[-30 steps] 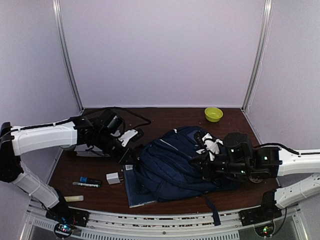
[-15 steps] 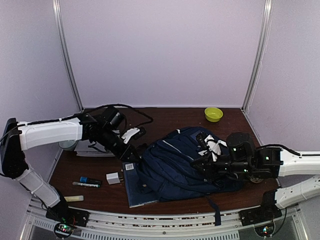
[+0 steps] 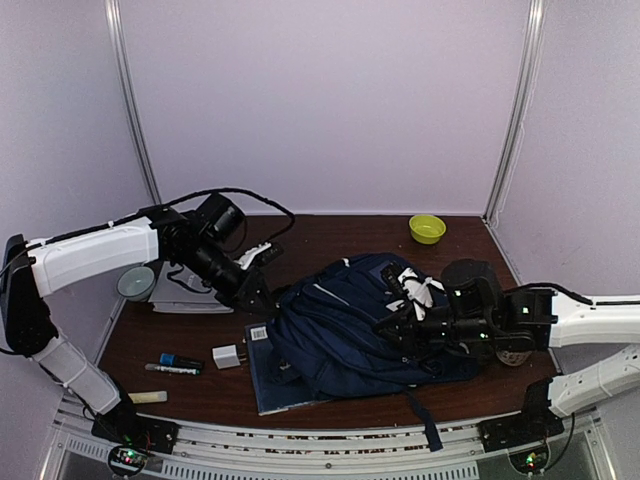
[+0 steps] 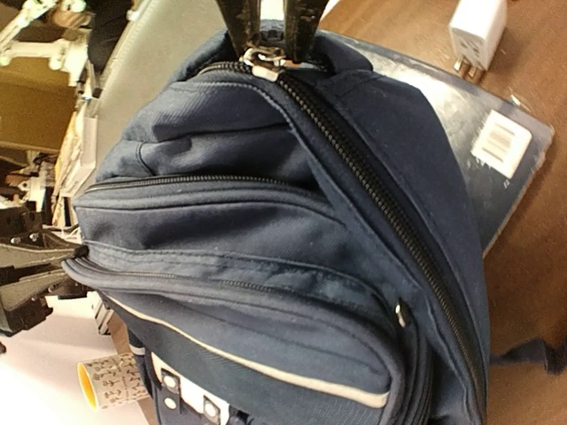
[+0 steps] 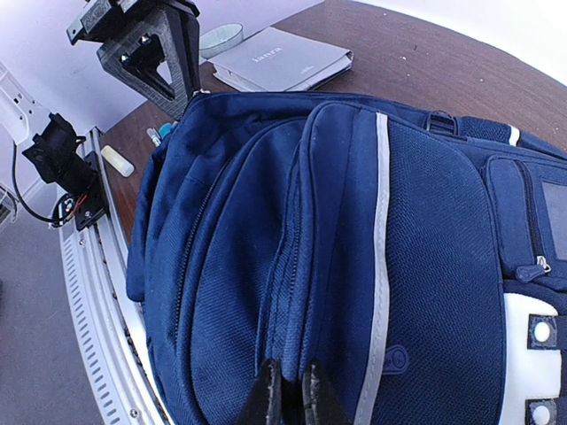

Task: Pack the student bag
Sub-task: Unzip the largest pocket of the student bag.

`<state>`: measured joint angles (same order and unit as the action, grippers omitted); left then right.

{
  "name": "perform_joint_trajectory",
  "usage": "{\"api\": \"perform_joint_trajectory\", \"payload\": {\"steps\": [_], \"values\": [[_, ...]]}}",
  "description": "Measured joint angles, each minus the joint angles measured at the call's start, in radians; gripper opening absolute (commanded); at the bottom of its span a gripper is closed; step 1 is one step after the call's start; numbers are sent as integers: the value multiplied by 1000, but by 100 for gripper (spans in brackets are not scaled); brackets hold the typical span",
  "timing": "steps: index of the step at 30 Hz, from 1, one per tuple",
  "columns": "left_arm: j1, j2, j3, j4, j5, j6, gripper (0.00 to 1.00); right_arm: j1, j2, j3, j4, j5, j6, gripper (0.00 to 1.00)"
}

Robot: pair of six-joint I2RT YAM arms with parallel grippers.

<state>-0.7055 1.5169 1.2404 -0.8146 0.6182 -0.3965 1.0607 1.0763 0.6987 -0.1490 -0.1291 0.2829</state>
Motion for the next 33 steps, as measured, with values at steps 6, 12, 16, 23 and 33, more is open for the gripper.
{"api": "perform_joint_trajectory", "payload": {"steps": [6, 12, 16, 23, 33], "values": [[0, -1, -9, 5, 18, -127, 0, 0, 3, 4, -4, -4, 1, 0], [2, -2, -12, -10, 43, -160, 0, 0, 5, 4, -13, -10, -6, 0], [6, -2, -9, -18, 119, -173, 0, 2, -29, 1, -32, -8, -24, 0], [1, -2, 66, -199, 55, -40, 0, 5, -53, 0, -50, 1, -68, 0], [-86, -2, 65, -272, -178, 144, 0, 9, -44, 11, -68, 10, -113, 0]]}}
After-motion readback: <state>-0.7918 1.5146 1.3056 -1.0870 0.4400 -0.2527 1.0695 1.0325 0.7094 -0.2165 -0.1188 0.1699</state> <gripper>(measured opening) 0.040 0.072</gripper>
